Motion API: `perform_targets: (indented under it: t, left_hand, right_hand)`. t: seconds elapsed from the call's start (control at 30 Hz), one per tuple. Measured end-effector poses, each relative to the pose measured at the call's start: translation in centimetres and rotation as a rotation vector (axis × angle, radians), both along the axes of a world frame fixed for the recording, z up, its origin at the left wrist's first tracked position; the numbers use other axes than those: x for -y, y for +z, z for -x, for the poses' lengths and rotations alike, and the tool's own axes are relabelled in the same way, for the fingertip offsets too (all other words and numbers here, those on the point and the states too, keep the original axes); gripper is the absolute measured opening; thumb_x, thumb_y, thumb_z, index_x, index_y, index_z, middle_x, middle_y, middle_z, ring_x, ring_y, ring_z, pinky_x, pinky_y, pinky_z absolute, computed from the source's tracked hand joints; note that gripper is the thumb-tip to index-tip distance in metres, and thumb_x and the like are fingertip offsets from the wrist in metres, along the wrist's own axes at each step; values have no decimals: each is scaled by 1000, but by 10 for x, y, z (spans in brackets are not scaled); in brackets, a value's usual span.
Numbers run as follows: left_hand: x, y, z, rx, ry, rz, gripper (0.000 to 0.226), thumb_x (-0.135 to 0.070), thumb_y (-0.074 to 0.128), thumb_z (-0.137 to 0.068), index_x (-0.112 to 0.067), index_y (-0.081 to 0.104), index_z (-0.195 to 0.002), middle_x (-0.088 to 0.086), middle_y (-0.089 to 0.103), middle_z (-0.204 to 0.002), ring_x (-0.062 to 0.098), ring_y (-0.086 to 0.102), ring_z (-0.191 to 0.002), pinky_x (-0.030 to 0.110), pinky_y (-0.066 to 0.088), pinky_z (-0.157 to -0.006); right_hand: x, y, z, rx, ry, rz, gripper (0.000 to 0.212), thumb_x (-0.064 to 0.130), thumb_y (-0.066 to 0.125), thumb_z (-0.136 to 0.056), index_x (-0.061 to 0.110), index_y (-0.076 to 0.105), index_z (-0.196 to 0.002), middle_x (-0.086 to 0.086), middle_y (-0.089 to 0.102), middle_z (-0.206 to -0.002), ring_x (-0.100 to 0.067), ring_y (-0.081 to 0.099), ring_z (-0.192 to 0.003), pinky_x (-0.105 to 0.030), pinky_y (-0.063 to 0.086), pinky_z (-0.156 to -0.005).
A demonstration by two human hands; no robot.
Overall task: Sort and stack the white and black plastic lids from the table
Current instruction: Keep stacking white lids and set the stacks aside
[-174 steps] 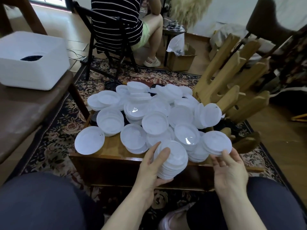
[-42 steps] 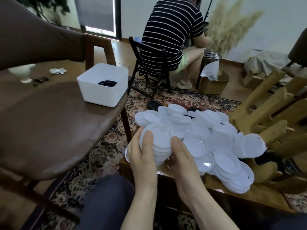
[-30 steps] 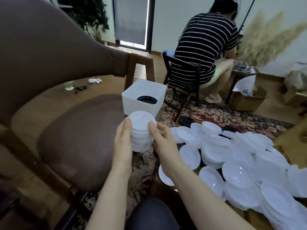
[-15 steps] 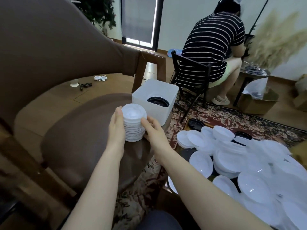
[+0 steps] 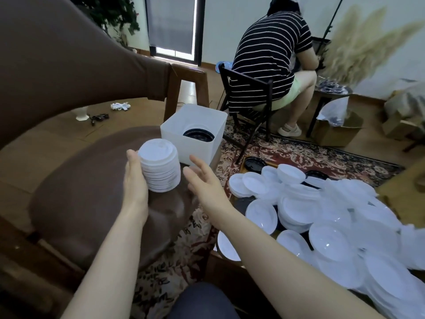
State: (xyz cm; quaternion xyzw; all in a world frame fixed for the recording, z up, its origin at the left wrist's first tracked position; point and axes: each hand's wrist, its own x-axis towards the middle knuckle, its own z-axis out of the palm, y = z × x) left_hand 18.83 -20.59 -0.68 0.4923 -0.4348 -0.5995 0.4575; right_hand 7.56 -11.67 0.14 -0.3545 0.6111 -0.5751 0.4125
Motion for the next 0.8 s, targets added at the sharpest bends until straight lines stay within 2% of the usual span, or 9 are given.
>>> perform_targets:
  t: [0.1, 0.23, 0.3, 0.37, 0.47, 0.53, 0.63, 0.73, 0.8]
  left_hand:
    - [-14, -2, -10, 62, 4, 50, 68, -71, 44, -90, -30, 49, -144, -8, 53, -145, 15, 48, -134, 44, 36, -116]
    - [-58, 7, -14, 202, 102, 259, 45, -36, 62, -96, -26, 53, -139, -3, 46, -146, 10, 49, -129, 34, 37, -112]
    - [-84, 16, -12, 253, 193, 374, 41, -20, 63, -96, -22, 55, -137, 2, 43, -145, 6, 48, -123, 31, 38, -111]
    - [-108, 27, -4, 220, 179, 440, 37, -14, 62, -96, -23, 58, -132, 4, 46, -141, 4, 51, -118, 34, 44, -106]
    - [-135, 40, 24, 183, -38, 474, 31, -14, 62, -96, -28, 63, -123, 2, 56, -133, 6, 58, -114, 25, 46, -93]
    - [-151, 46, 50, 184, -217, 494, 29, -15, 63, -96, -31, 63, -120, -2, 59, -129, -3, 59, -109, 20, 46, -89]
    - [-176, 44, 89, 293, -512, 563, 27, -20, 60, -96, -35, 60, -119, -11, 52, -130, -9, 56, -106, 29, 50, -90]
    - [-195, 33, 127, 460, -755, 615, 29, -28, 58, -98, -32, 58, -127, -14, 46, -132, 4, 55, -113, 38, 48, -97]
    - [-204, 23, 150, 575, -868, 632, 31, -31, 56, -99, -30, 57, -130, -13, 44, -134, 6, 55, -111, 38, 48, -97]
  right_hand:
    - [-38, 3, 8, -99, 6, 16, 44, 34, 57, -99, 35, 46, -142, 5, 49, -142, -8, 48, -131, -29, 41, -107]
    - [-94, -3, 28, -192, -14, 26, 33, 26, 59, -98, 36, 56, -129, 9, 58, -131, 1, 53, -122, -23, 46, -100]
    - [-124, -6, 42, -228, -56, 16, 31, 22, 60, -98, 33, 59, -126, 12, 62, -127, 4, 55, -118, -20, 47, -96]
    - [-155, -7, 56, -260, -108, 23, 28, 16, 60, -97, 30, 63, -121, 13, 65, -121, 3, 57, -114, -21, 49, -94]
    - [-201, -8, 79, -343, -165, -6, 25, 12, 62, -95, 28, 67, -113, 15, 67, -115, 5, 61, -103, -15, 47, -85]
    - [-229, -8, 97, -430, -182, -24, 25, 12, 63, -94, 31, 68, -110, 17, 66, -114, 4, 61, -102, -15, 47, -84]
    - [-267, -15, 132, -644, -217, -83, 26, 14, 64, -93, 33, 66, -111, 20, 63, -116, -3, 56, -116, -18, 44, -92]
    - [-298, -21, 172, -856, -282, -197, 26, 24, 67, -92, 37, 62, -113, 24, 57, -117, -2, 51, -117, -15, 38, -90]
    - [-312, -27, 196, -973, -300, -271, 27, 27, 68, -91, 33, 62, -116, 18, 57, -116, -7, 49, -115, -14, 37, -87]
